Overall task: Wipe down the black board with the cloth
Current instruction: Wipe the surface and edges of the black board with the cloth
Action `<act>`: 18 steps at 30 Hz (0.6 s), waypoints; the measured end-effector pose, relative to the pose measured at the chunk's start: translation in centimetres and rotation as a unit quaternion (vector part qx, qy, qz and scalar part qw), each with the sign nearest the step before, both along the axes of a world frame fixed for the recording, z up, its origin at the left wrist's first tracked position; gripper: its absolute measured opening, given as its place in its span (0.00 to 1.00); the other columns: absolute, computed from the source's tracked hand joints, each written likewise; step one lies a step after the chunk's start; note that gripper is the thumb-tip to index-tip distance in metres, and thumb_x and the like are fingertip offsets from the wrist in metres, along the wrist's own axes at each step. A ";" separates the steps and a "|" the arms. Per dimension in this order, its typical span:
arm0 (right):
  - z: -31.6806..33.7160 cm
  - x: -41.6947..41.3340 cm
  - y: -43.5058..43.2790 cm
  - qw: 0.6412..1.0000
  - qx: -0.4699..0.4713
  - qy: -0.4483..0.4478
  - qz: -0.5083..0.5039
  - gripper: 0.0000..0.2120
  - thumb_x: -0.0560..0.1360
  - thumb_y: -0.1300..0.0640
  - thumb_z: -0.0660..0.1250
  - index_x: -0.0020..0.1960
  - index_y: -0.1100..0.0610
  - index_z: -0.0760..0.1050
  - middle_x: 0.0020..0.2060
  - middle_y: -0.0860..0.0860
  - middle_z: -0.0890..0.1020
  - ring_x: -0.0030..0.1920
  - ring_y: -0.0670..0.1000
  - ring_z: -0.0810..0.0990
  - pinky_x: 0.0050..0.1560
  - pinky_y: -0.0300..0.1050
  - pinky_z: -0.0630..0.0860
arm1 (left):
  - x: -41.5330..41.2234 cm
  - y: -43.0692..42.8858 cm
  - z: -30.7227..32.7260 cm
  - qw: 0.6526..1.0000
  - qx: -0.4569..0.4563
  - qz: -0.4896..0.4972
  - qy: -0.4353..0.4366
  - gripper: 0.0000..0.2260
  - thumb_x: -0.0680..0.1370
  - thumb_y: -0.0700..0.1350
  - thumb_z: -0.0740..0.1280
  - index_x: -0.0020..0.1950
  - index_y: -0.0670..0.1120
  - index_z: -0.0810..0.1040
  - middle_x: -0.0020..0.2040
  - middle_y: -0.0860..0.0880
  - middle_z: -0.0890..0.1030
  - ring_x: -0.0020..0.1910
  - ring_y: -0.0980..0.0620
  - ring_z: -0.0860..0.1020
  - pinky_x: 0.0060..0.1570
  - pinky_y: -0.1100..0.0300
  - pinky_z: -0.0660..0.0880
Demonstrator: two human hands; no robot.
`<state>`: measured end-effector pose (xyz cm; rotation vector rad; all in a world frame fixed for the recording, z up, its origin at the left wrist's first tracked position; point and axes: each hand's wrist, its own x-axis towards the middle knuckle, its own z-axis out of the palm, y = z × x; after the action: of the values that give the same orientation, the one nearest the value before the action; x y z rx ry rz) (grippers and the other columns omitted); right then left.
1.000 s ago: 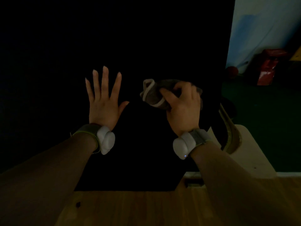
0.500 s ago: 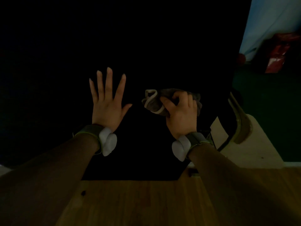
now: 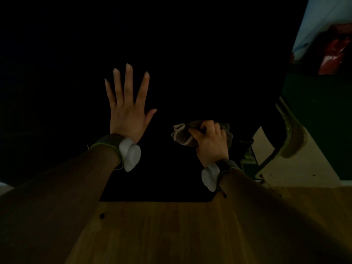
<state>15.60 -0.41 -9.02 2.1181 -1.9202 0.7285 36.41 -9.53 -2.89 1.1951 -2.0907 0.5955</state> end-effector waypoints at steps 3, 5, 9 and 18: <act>0.2 0.2 0.1 1.000 0.001 -0.016 0.003 0.17 0.68 0.58 0.73 0.57 0.56 0.81 0.46 0.66 0.79 0.43 0.69 0.77 0.44 0.64 0.75 | -0.1 0.1 0.0 1.000 0.000 0.003 0.007 0.36 0.76 0.59 0.64 0.76 0.47 0.51 0.73 0.30 0.55 0.72 0.28 0.51 0.69 0.33 0.45; 0.3 0.1 0.1 1.000 0.006 -0.012 0.006 0.18 0.68 0.58 0.73 0.58 0.57 0.81 0.46 0.67 0.78 0.44 0.70 0.77 0.44 0.64 0.74 | -0.3 0.4 0.0 1.000 0.007 0.001 0.013 0.35 0.77 0.59 0.63 0.76 0.47 0.51 0.74 0.31 0.54 0.72 0.28 0.51 0.69 0.33 0.46; -0.7 -0.4 0.1 0.991 0.120 0.061 -0.003 0.20 0.78 0.50 0.65 0.69 0.49 0.71 0.61 0.63 0.71 0.61 0.64 0.69 0.60 0.59 0.64 | -0.4 1.0 0.2 1.000 0.017 -0.002 0.020 0.35 0.77 0.58 0.62 0.77 0.46 0.51 0.74 0.31 0.53 0.72 0.29 0.50 0.69 0.34 0.46; -0.2 -0.6 -0.2 0.958 0.272 0.089 -0.012 0.23 0.81 0.46 0.57 0.75 0.45 0.59 0.73 0.57 0.56 0.72 0.61 0.55 0.70 0.59 0.55 | 0.2 1.7 1.0 0.999 0.047 0.016 -0.017 0.35 0.76 0.58 0.60 0.77 0.48 0.49 0.76 0.34 0.51 0.74 0.31 0.48 0.69 0.33 0.43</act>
<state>15.03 -0.64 -9.17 2.3399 -2.2211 -0.0185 36.64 -7.81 -1.88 1.2820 -2.1520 0.5413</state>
